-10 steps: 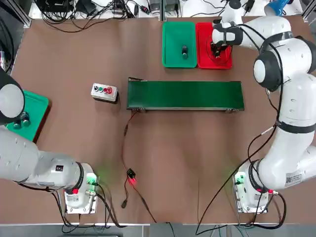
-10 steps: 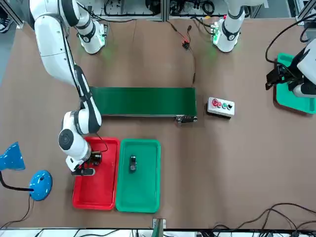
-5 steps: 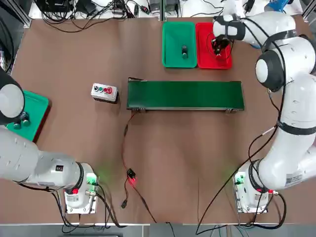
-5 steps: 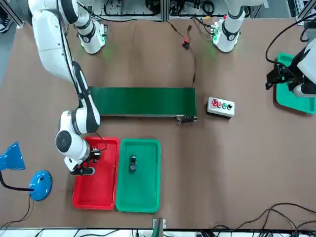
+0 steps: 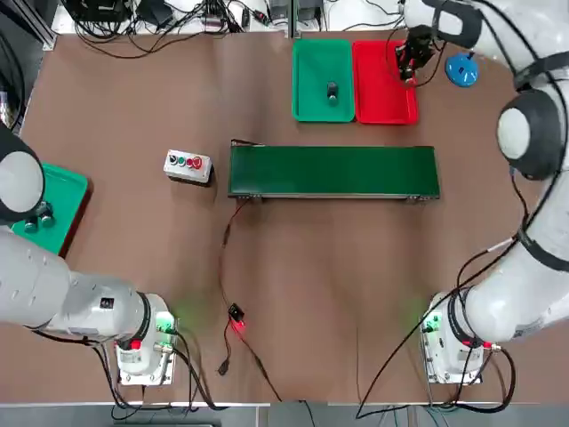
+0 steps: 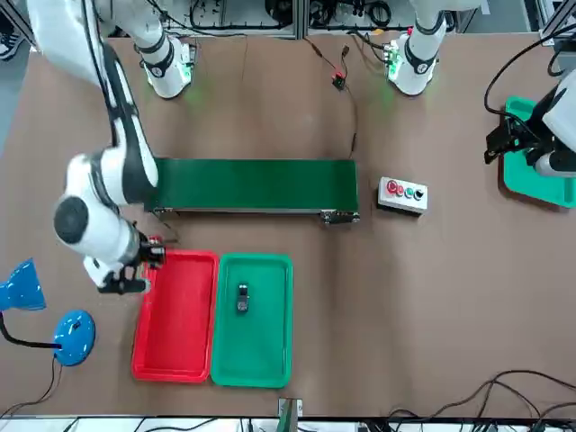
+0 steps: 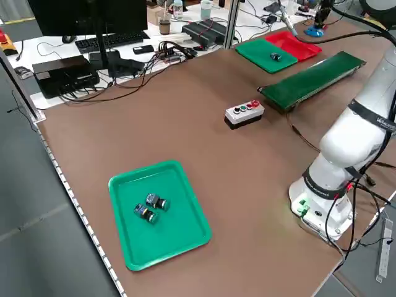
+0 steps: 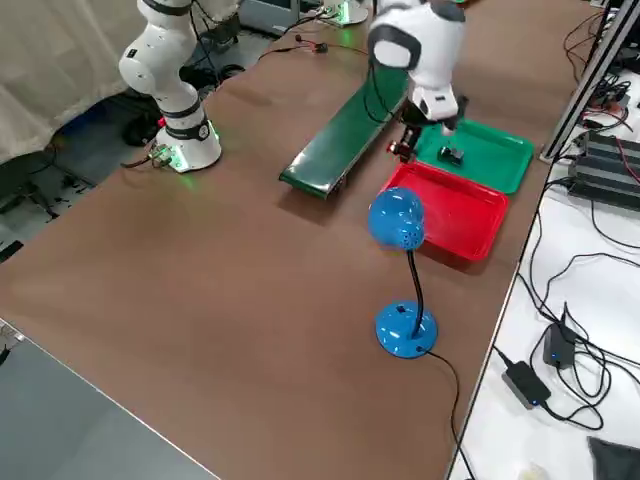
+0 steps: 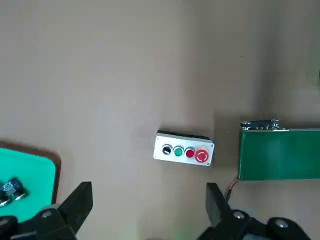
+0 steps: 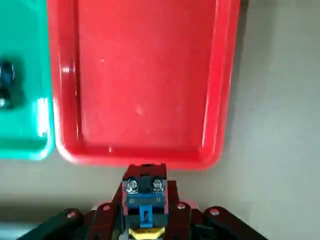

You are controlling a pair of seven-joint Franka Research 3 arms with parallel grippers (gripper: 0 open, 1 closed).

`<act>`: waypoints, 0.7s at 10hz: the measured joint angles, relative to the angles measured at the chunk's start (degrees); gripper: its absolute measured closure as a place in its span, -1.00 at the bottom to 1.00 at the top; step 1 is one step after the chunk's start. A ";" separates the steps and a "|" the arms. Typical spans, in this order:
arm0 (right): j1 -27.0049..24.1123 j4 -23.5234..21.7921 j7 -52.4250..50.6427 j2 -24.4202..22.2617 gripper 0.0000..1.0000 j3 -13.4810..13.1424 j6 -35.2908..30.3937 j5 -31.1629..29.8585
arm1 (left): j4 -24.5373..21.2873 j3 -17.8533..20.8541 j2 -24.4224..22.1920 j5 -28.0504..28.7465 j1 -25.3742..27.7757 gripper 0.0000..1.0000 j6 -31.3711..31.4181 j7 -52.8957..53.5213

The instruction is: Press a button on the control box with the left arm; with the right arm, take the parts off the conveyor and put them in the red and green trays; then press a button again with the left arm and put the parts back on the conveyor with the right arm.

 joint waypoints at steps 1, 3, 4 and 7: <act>0.02 -5.25 -1.53 -4.14 0.32 0.00 0.00 0.00 | 0.01 0.00 0.00 0.00 0.00 -1.00 0.00 0.00; 0.03 -15.46 -4.84 -11.32 0.32 -0.01 0.68 0.00 | 0.04 -0.01 0.01 0.00 0.00 -1.00 0.00 0.00; 0.03 -20.57 -5.74 -14.01 0.32 -0.01 3.27 0.00 | 0.04 -0.01 0.01 0.00 0.00 -1.00 0.00 0.00; 0.03 -33.55 -6.56 -16.19 0.32 -0.04 18.13 -0.01 | 0.04 -0.01 0.01 0.00 -0.02 -1.00 0.00 0.00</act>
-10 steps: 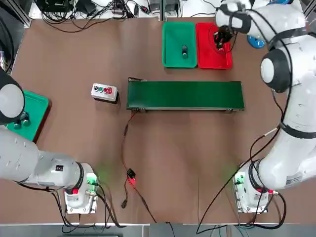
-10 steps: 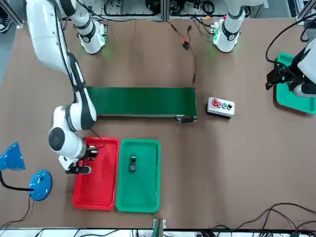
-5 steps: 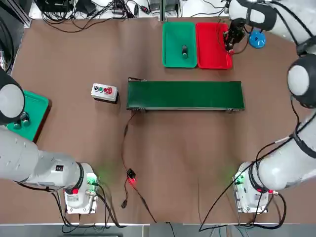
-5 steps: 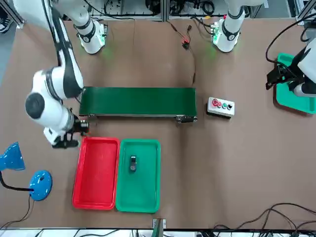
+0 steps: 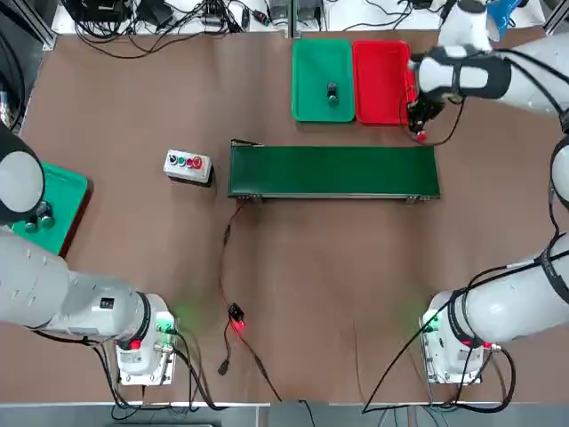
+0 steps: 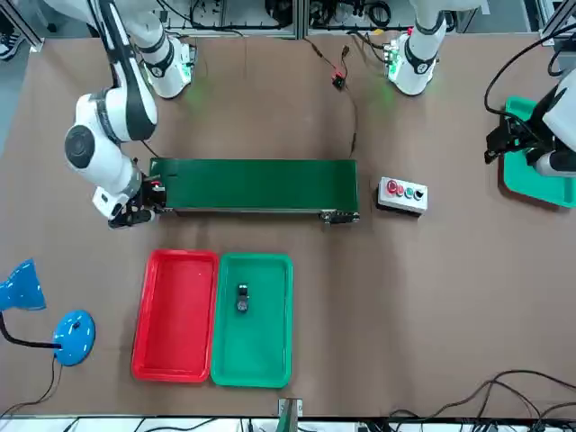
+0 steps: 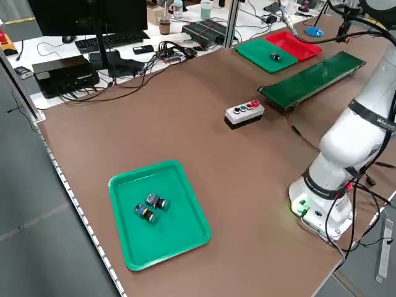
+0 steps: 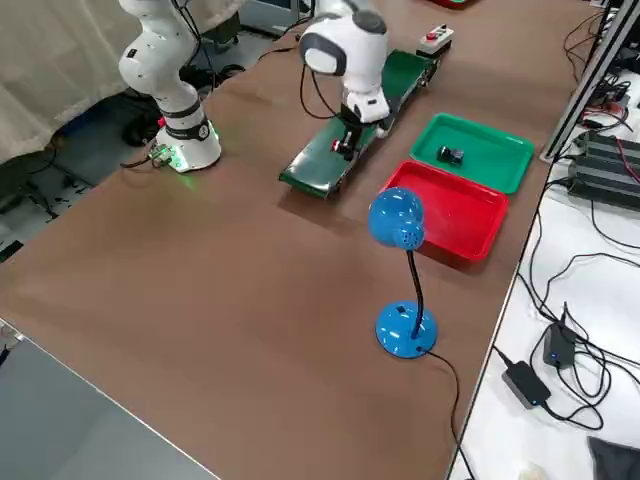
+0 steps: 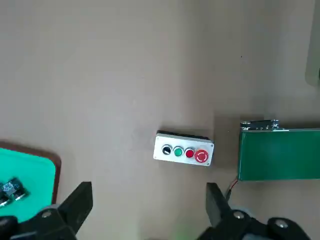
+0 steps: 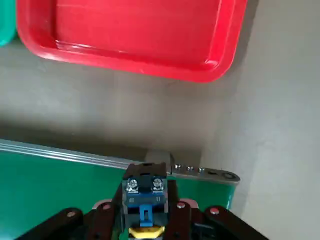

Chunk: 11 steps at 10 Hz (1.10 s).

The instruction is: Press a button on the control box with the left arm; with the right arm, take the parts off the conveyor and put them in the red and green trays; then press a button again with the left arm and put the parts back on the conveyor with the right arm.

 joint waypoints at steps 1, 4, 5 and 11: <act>0.00 -2.43 -0.14 0.01 0.32 0.00 3.32 -0.01 | 0.00 0.00 0.00 0.00 0.00 -1.00 0.00 0.00; 0.00 -5.71 -0.26 0.02 0.32 -0.01 6.08 -0.01 | 0.00 -0.01 0.00 0.00 -0.01 -1.00 0.00 0.00; 0.00 -7.00 -0.27 0.03 0.32 -0.01 8.05 -0.01 | 0.00 -0.02 0.00 0.00 -0.02 -1.00 0.00 0.00; 0.00 -9.60 -0.30 0.08 -0.26 -0.01 10.18 -0.03 | 0.00 -0.02 0.00 0.00 -0.03 -1.00 0.00 0.00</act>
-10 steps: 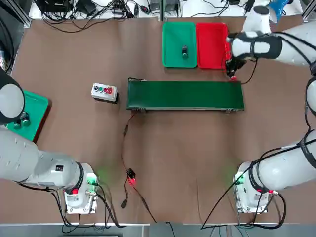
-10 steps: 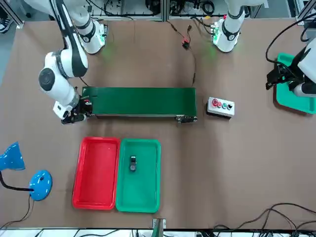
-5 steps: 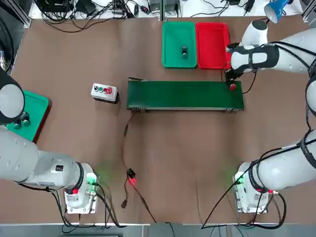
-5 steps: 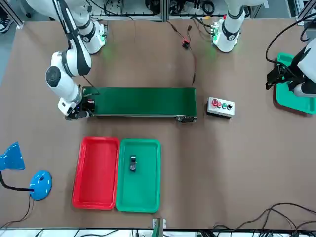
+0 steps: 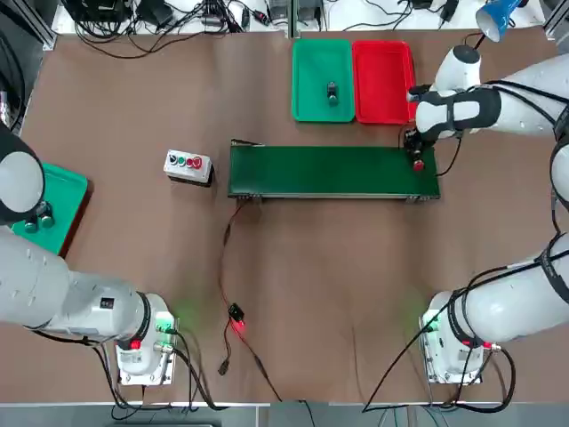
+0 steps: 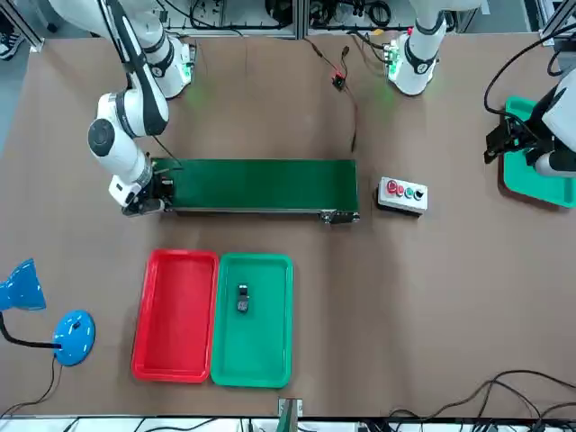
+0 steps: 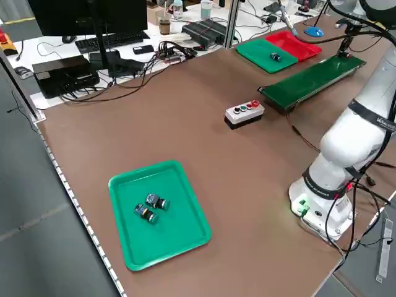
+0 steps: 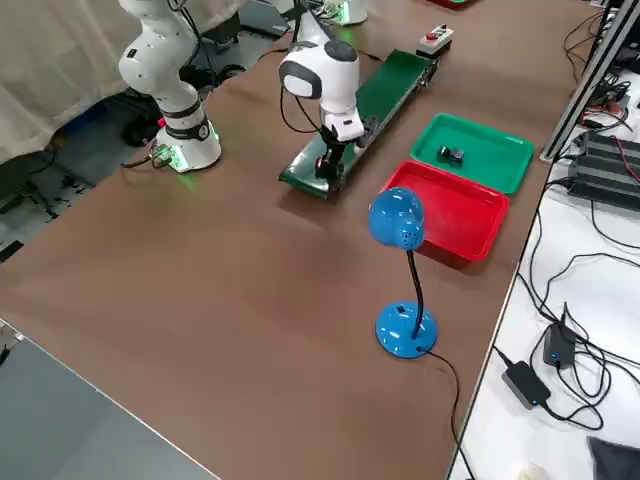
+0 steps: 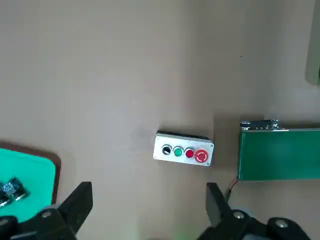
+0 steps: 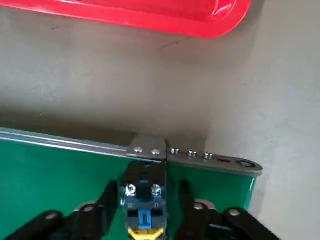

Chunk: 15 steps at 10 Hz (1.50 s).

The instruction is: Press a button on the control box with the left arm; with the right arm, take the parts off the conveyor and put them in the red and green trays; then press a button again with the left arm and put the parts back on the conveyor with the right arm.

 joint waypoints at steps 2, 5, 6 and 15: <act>0.13 2.21 -0.13 -0.08 -0.83 0.08 0.09 -0.02 | 0.00 0.00 0.00 0.00 0.00 -1.00 0.00 0.00; 7.40 17.01 6.58 4.17 -1.00 0.39 -1.71 0.97 | 0.03 -0.05 0.00 0.00 -0.03 -1.00 0.00 0.00; 10.06 23.60 11.76 8.72 -1.00 0.48 -1.86 0.99 | 0.06 -0.06 0.01 0.00 -0.05 -1.00 0.00 0.00; 15.89 47.41 35.26 34.42 -1.00 0.54 10.91 5.92 | 0.15 -0.10 0.01 0.00 -0.11 -1.00 0.00 0.01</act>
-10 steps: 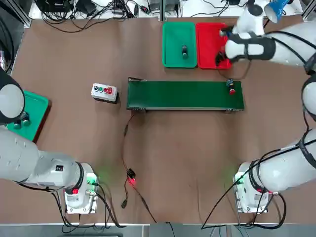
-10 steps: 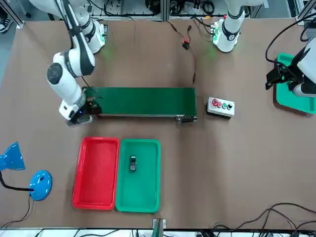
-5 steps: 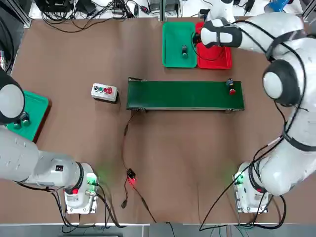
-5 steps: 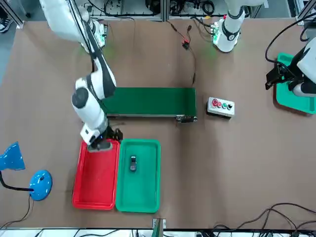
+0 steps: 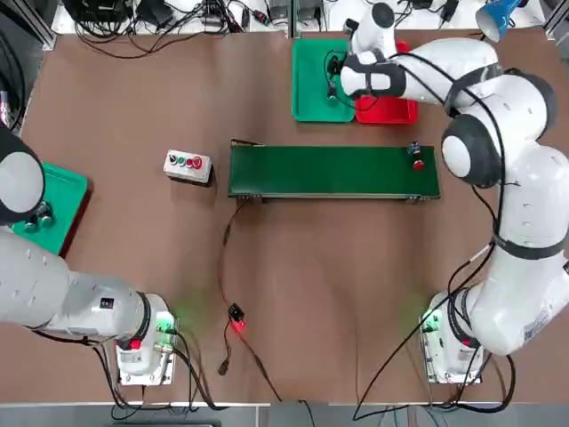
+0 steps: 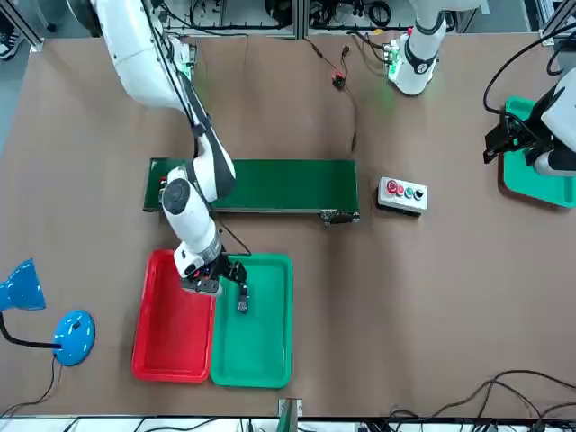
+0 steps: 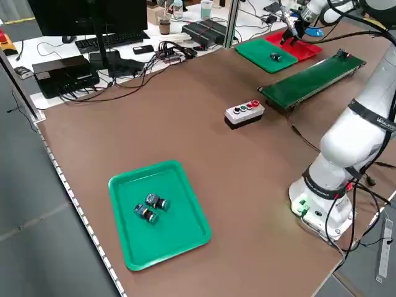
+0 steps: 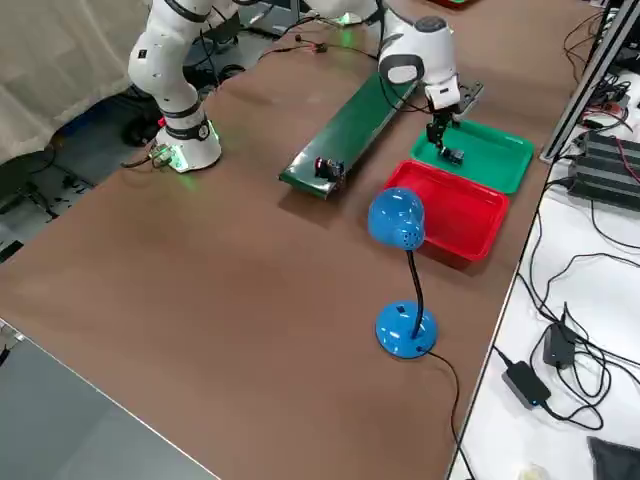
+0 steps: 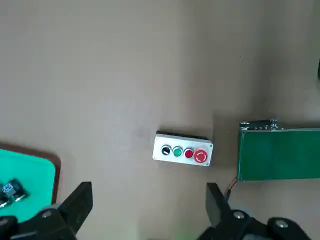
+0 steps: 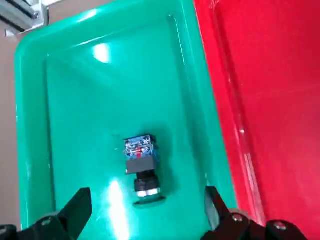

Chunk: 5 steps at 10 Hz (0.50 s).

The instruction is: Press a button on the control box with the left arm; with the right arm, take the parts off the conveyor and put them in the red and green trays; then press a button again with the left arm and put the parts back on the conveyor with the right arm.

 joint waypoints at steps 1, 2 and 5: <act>0.87 0.58 2.54 1.78 -1.00 0.01 2.57 0.00 | 0.00 0.00 0.00 0.00 0.00 -1.00 0.00 0.00; 1.68 1.17 3.83 3.40 -1.00 0.01 4.34 0.00 | 0.00 0.00 0.00 0.00 0.01 -1.00 0.00 0.00; 2.20 2.30 4.65 6.76 -1.00 -0.13 8.63 0.00 | 0.00 0.00 0.00 0.00 0.03 -1.00 0.00 0.00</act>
